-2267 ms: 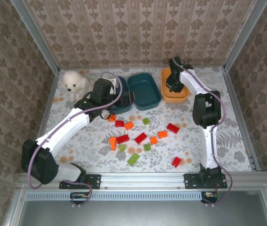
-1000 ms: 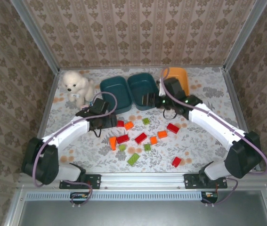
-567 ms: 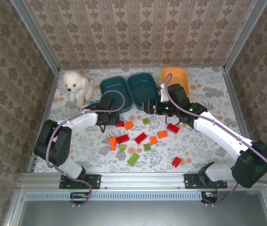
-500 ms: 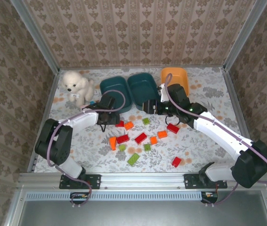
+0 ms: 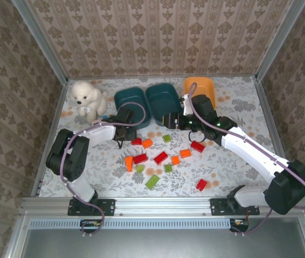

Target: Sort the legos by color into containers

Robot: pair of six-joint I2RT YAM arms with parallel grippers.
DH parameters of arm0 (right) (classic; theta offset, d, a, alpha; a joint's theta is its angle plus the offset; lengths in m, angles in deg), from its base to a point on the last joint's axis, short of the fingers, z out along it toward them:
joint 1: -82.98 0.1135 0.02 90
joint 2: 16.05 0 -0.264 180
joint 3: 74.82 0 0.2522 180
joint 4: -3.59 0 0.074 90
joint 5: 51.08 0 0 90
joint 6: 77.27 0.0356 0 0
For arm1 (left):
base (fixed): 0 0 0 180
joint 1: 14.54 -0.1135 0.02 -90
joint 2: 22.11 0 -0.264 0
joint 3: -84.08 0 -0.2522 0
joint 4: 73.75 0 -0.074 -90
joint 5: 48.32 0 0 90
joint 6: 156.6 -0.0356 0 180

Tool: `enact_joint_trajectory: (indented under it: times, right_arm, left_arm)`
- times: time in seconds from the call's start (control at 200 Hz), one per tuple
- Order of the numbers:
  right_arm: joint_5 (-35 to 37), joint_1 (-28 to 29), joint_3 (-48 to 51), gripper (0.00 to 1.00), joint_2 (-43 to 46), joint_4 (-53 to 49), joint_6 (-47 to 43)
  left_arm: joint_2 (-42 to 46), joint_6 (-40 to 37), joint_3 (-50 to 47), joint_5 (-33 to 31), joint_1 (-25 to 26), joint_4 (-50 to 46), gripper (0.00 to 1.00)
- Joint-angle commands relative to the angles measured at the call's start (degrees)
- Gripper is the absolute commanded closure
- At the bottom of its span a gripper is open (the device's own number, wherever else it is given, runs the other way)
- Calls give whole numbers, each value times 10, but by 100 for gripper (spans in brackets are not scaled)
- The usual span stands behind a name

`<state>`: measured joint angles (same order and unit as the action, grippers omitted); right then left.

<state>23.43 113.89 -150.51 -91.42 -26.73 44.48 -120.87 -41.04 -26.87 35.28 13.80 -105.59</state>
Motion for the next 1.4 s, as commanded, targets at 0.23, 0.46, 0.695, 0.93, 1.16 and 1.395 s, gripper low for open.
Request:
enact_joint_trajectory:
  times: [0.23,0.46,0.695,0.93,1.16,1.395]
  right_arm:
    - [-10,-1,-21,30,-5,-12,8]
    - [-25,-1,-24,30,-2,-15,5]
    - [-24,-1,-33,30,6,-21,5]
    - [-35,-1,-47,30,-8,-10,8]
    - [-44,-1,-70,30,-31,-6,8]
    - [-32,-2,-69,30,-22,-18,4]
  left_arm:
    - [-21,-28,26,-28,1,7,58]
    - [35,-17,7,-61,17,-23,64]
    - [169,10,-23,-65,43,-119,64]
    - [222,-3,54,-41,39,-180,65]
    - [23,-37,239,14,-11,-171,66]
    - [-181,-55,425,40,-51,-206,66]
